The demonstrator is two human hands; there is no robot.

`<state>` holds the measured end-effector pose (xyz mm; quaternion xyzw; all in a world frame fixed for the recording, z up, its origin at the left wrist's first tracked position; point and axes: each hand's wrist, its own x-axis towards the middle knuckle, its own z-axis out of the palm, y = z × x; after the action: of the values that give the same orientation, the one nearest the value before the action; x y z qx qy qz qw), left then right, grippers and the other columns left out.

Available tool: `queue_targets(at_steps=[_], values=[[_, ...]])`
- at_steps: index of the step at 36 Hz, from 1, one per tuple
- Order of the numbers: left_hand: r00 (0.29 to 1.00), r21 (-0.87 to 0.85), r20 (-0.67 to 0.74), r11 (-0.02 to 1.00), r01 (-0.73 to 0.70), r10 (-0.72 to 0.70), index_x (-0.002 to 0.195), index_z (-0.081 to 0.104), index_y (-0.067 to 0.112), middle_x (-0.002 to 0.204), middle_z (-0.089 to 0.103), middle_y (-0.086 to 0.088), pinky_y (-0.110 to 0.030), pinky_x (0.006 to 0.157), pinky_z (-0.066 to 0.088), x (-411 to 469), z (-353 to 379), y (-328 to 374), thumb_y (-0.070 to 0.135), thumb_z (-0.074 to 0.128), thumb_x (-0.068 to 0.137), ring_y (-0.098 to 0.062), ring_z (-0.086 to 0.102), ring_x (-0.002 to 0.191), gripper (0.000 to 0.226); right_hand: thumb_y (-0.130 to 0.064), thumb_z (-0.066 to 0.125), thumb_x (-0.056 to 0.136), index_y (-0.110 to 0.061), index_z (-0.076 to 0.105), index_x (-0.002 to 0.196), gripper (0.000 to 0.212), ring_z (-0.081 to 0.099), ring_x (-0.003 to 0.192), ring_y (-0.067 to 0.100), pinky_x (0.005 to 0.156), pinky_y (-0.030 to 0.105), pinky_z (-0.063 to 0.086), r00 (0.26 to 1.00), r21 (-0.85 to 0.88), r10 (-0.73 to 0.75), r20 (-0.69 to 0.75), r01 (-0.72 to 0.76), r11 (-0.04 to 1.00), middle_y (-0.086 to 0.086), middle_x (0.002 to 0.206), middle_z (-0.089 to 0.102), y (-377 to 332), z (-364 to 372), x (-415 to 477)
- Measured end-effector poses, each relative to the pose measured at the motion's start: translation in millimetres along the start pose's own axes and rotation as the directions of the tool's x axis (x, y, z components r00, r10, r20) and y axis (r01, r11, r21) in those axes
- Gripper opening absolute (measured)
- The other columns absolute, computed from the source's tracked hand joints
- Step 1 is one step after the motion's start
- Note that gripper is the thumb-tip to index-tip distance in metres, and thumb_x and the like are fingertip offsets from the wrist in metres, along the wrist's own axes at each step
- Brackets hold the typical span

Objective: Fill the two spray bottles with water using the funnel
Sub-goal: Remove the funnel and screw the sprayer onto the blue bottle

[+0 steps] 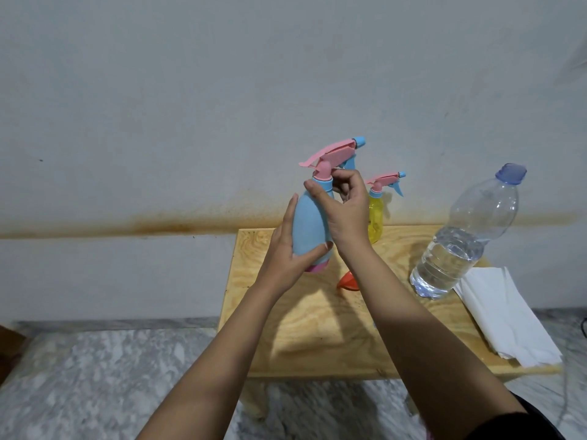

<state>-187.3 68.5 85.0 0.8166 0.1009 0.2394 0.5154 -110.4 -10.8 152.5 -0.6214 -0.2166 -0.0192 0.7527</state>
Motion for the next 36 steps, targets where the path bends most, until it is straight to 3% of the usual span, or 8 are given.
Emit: queue_targets(at_steps=[4, 7, 11, 15, 21, 26, 30, 36], values=[[1.000, -0.015, -0.008, 1.000, -0.006, 0.006, 0.142, 0.005, 0.057, 0.145, 0.034, 0.013, -0.047, 0.097, 0.049, 1.6, -1.4, -1.3, 0.058, 0.068, 0.069, -0.014, 0.046, 0.125, 0.097, -0.027, 0.056, 0.093, -0.015, 0.057, 0.109, 0.021, 0.057, 0.082, 0.001, 0.074, 0.016, 0.046, 0.987, -0.015, 0.094, 0.129, -0.092, 0.996, -0.006, 0.094, 0.060, -4.4, 3.8, -3.6], [1.000, -0.020, -0.010, 1.000, -0.014, 0.014, 0.142, 0.005, 0.057, 0.142, 0.032, 0.018, -0.046, 0.096, 0.049, 1.2, -2.1, -1.2, 0.060, 0.067, 0.070, -0.013, 0.044, 0.126, 0.096, -0.028, 0.042, 0.100, -0.019, 0.058, 0.102, 0.018, 0.055, 0.069, -0.003, 0.065, 0.013, 0.044, 0.972, 0.038, 0.152, 0.180, -0.162, 0.986, -0.009, 0.083, 0.059, -4.1, 2.1, -3.7], [0.999, -0.027, -0.035, 0.999, -0.021, 0.020, 0.140, 0.005, 0.060, 0.141, 0.033, 0.017, -0.047, 0.096, 0.049, 1.0, -2.2, -1.1, 0.060, 0.067, 0.069, -0.014, 0.045, 0.125, 0.095, -0.022, 0.054, 0.095, -0.020, 0.058, 0.097, 0.005, 0.058, 0.082, 0.006, 0.078, 0.025, 0.048, 0.982, 0.007, 0.111, 0.152, -0.113, 0.994, -0.001, 0.091, 0.064, -5.8, 2.3, -3.1], [0.997, -0.022, -0.054, 0.998, -0.050, 0.049, 0.138, 0.006, 0.062, 0.144, 0.035, 0.013, -0.045, 0.096, 0.049, 3.0, -2.4, 2.7, 0.056, 0.068, 0.069, -0.013, 0.046, 0.124, 0.093, -0.014, 0.067, 0.085, -0.024, 0.052, 0.106, 0.028, 0.062, 0.102, 0.011, 0.089, 0.025, 0.050, 0.993, 0.065, 0.081, 0.081, -0.086, 0.994, 0.008, 0.115, 0.065, -7.4, 5.5, -7.1], [0.995, -0.014, -0.089, 0.999, -0.042, 0.040, 0.140, 0.005, 0.060, 0.141, 0.037, 0.009, -0.046, 0.092, 0.052, 4.6, -0.2, 6.3, 0.052, 0.068, 0.069, -0.014, 0.046, 0.123, 0.095, -0.015, 0.072, 0.081, -0.024, 0.057, 0.106, 0.031, 0.061, 0.102, 0.009, 0.092, 0.025, 0.050, 1.000, 0.044, 0.012, -0.011, -0.011, 0.999, -0.011, 0.103, 0.063, -14.2, 10.4, -10.4], [0.991, 0.004, -0.125, 0.999, -0.050, 0.050, 0.140, 0.005, 0.060, 0.140, 0.040, 0.004, -0.049, 0.087, 0.053, 7.3, 2.9, 10.3, 0.044, 0.068, 0.070, -0.020, 0.049, 0.120, 0.096, -0.034, 0.051, 0.094, -0.022, 0.060, 0.107, 0.019, 0.057, 0.087, 0.006, 0.081, 0.032, 0.047, 0.998, 0.017, 0.028, 0.057, -0.029, 0.999, -0.004, 0.097, 0.063, -18.0, 12.0, -13.6], [0.990, 0.010, -0.130, 0.998, -0.062, 0.062, 0.140, 0.006, 0.059, 0.144, 0.038, 0.005, -0.049, 0.093, 0.050, 7.6, 1.9, 10.6, 0.046, 0.069, 0.071, -0.018, 0.047, 0.124, 0.095, -0.037, 0.045, 0.095, -0.016, 0.057, 0.120, 0.034, 0.054, 0.105, 0.014, 0.096, 0.039, 0.044, 0.993, 0.015, 0.091, 0.074, -0.092, 0.996, 0.011, 0.122, 0.059, -22.9, 10.5, -13.8], [0.993, -0.029, -0.104, 0.998, -0.057, 0.054, 0.142, 0.009, 0.056, 0.142, 0.039, 0.007, -0.047, 0.093, 0.051, 3.3, 0.9, 10.2, 0.051, 0.071, 0.070, -0.017, 0.047, 0.123, 0.095, -0.033, 0.061, 0.088, -0.016, 0.051, 0.111, 0.031, 0.058, 0.083, 0.007, 0.071, 0.022, 0.048, 0.987, 0.038, 0.115, 0.116, -0.120, 0.992, -0.004, 0.095, 0.058, -18.5, -1.4, -17.0]])
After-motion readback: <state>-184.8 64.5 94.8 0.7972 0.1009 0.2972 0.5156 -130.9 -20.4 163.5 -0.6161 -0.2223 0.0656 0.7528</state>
